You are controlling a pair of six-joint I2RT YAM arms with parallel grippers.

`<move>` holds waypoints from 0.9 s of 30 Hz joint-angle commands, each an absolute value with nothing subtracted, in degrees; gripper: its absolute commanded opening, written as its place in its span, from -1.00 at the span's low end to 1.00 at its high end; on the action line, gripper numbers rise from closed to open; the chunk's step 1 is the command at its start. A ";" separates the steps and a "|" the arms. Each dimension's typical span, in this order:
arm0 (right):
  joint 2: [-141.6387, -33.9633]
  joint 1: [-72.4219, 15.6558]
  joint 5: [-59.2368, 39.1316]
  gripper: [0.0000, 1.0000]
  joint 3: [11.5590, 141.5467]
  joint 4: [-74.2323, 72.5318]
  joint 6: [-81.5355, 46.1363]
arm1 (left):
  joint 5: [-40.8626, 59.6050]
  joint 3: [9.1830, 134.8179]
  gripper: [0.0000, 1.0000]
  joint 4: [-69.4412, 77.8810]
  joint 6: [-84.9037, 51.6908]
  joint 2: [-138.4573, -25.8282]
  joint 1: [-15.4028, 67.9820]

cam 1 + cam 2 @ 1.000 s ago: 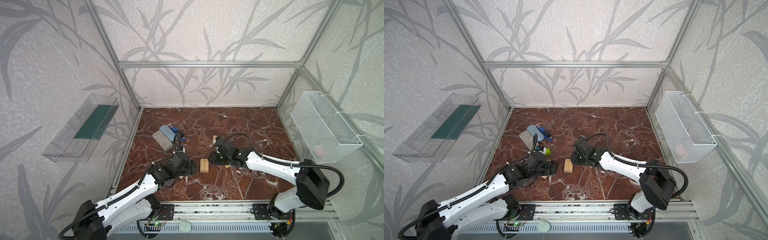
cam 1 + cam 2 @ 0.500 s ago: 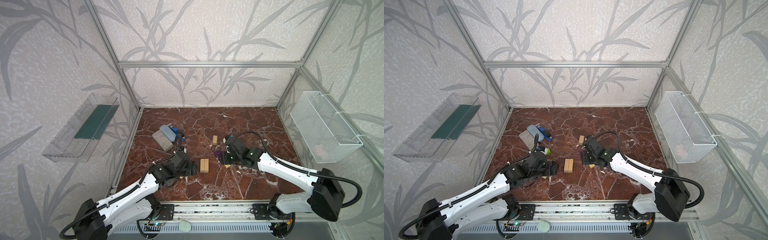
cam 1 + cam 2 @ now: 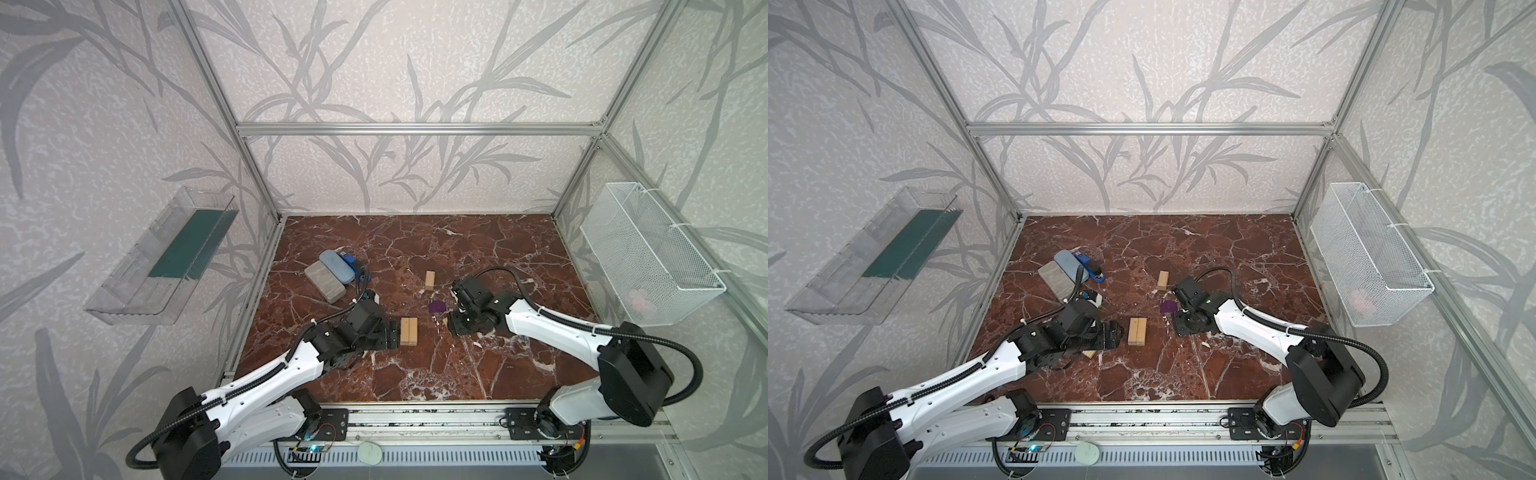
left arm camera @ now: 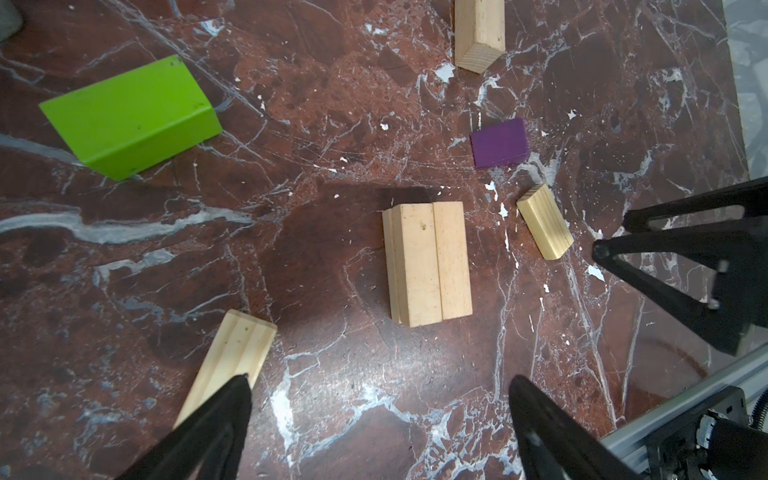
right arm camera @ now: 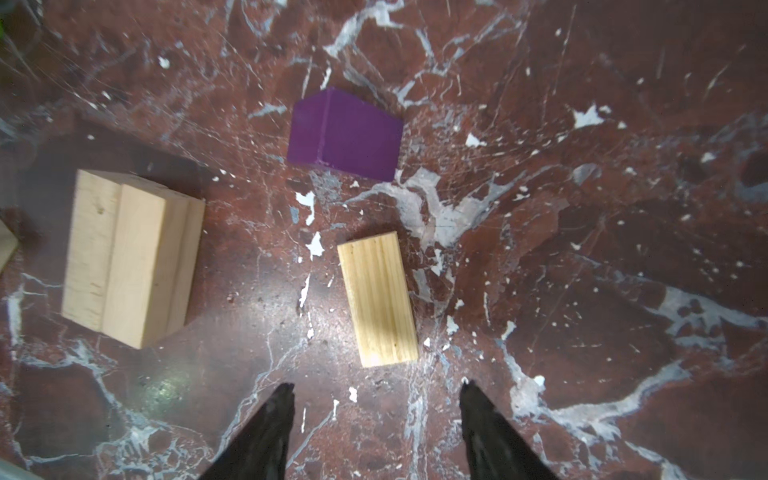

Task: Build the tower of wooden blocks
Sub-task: 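Reach the right gripper to the wooden block near the purple block and grasp it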

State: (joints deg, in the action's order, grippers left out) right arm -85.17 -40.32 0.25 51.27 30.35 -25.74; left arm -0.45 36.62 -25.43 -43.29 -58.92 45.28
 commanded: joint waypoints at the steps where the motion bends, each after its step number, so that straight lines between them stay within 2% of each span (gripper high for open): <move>1: -87.40 -40.09 -0.97 0.29 52.46 31.71 -22.89 | 0.00 38.84 0.89 -24.21 -42.98 -60.06 45.87; 14: -94.24 -40.03 0.92 0.30 55.43 30.66 -21.19 | 0.51 40.29 0.89 -21.62 -43.77 -63.35 47.31; 27: -98.82 -40.01 2.29 0.03 58.31 30.70 -19.08 | 0.88 41.29 0.90 -20.58 -43.51 -64.24 47.29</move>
